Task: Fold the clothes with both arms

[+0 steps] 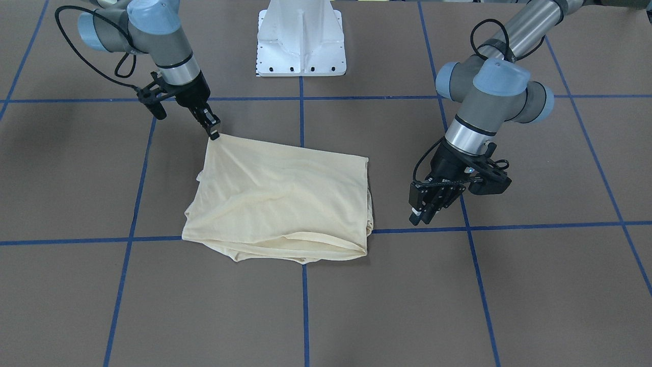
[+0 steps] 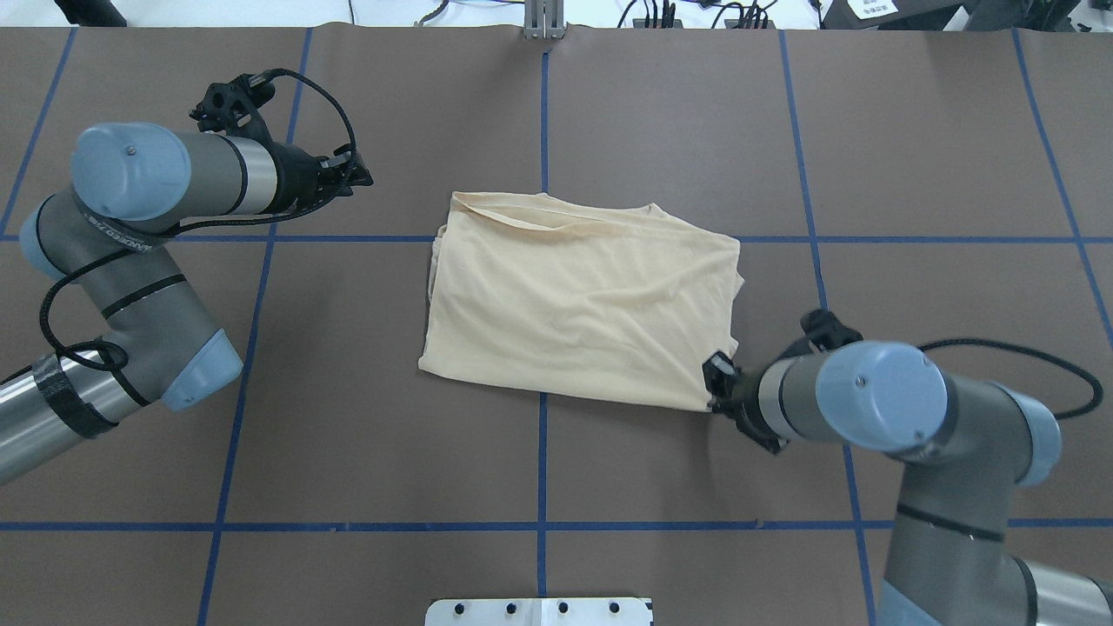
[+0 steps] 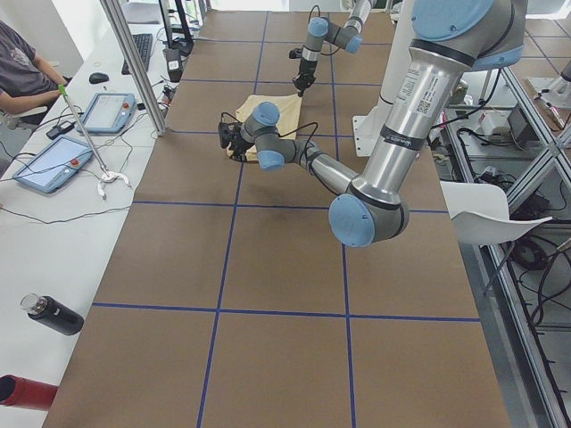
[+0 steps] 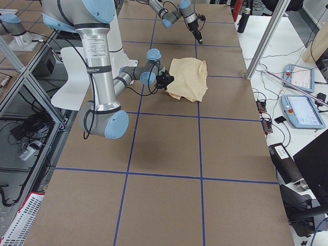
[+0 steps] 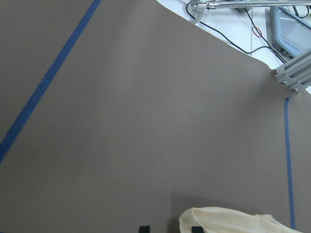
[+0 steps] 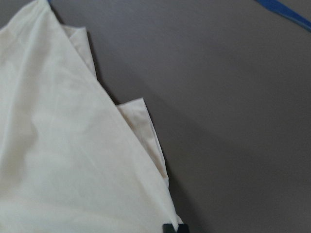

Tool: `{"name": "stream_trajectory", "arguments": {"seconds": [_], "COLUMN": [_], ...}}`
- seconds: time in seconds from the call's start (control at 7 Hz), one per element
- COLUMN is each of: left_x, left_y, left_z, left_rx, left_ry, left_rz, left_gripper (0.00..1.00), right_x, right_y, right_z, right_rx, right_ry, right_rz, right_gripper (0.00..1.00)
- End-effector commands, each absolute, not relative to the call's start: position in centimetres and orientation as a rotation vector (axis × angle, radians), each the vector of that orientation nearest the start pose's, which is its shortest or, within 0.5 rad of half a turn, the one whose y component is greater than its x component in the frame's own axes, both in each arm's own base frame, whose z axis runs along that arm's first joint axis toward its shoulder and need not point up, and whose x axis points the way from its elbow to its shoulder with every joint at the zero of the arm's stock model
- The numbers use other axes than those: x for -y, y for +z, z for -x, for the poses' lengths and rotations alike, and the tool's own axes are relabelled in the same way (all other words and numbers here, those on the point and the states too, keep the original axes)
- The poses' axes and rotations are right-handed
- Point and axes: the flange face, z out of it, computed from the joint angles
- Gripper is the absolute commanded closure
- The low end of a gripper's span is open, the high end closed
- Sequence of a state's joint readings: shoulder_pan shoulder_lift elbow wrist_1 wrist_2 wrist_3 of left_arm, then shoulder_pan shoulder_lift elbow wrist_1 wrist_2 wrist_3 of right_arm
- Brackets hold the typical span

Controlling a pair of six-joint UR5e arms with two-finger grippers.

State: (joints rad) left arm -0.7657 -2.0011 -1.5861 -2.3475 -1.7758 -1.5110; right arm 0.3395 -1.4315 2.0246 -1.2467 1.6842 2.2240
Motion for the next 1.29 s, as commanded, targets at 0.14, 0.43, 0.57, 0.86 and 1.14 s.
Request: {"name": "stream_trajectory", "arguments": {"seconds": [0.14,0.43,0.57,0.86,1.14], "left_x": [50.3,45.7,43.4,38.7,36.1], "left_y": [28.1,27.5,27.8,30.1,30.7], "left_z": [-38.4,-42.5,-44.9,-49.9,-52.7], "left_rx": [-1.324,-1.352,-1.346,-1.245,-1.166], "left_ry": [-0.430,-0.445,-0.448,-0.452,-0.451], "left_rz": [-0.169,-0.033,0.034,0.061,0.058], "left_gripper": [0.60,0.55,0.53,0.53,0.53], "right_x": [14.5,15.7,18.7,27.7,36.5], "right_y": [33.8,32.7,31.3,29.2,28.2], "right_z": [46.3,44.3,41.8,39.5,39.4], "right_rx": [0.869,0.899,0.945,1.034,1.072], "right_ry": [0.670,0.693,0.744,0.873,0.939], "right_rz": [0.423,0.420,0.409,0.349,0.257], "right_gripper": [0.31,0.00,0.00,0.00,0.00]}}
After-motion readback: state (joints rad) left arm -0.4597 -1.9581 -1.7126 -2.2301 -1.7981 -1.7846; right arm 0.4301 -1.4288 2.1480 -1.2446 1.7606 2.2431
